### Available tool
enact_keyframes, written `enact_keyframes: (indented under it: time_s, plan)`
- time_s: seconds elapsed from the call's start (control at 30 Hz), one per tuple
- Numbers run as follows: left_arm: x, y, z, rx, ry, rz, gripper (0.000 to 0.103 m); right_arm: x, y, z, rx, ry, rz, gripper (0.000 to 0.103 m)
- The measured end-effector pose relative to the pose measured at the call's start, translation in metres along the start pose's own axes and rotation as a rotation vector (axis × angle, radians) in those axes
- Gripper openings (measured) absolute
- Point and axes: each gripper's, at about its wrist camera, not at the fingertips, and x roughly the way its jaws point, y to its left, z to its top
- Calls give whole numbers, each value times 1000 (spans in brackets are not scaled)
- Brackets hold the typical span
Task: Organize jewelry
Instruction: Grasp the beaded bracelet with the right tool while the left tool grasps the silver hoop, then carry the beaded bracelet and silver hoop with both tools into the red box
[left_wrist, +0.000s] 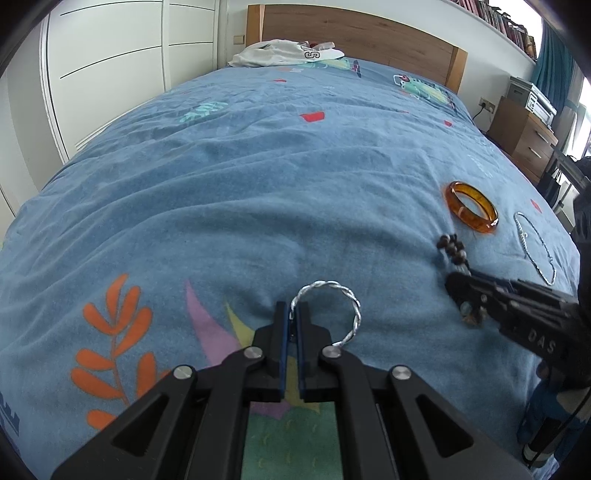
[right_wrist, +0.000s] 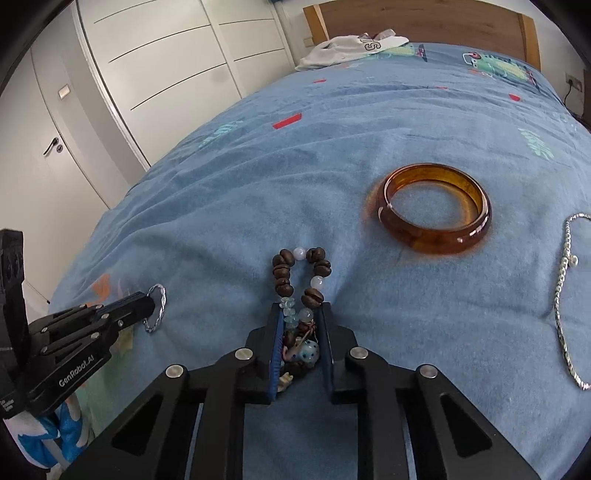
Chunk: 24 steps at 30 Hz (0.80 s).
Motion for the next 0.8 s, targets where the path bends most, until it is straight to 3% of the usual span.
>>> enact_keyframes:
  time_s: [0.37, 0.8]
  plan:
    - [-46, -21, -15, 46, -19, -6, 3, -59, 14, -47, -13, 29, 44, 16]
    - [-125, -85, -36, 155, -74, -54, 3, -168, 20, -93, 4, -35, 18, 16]
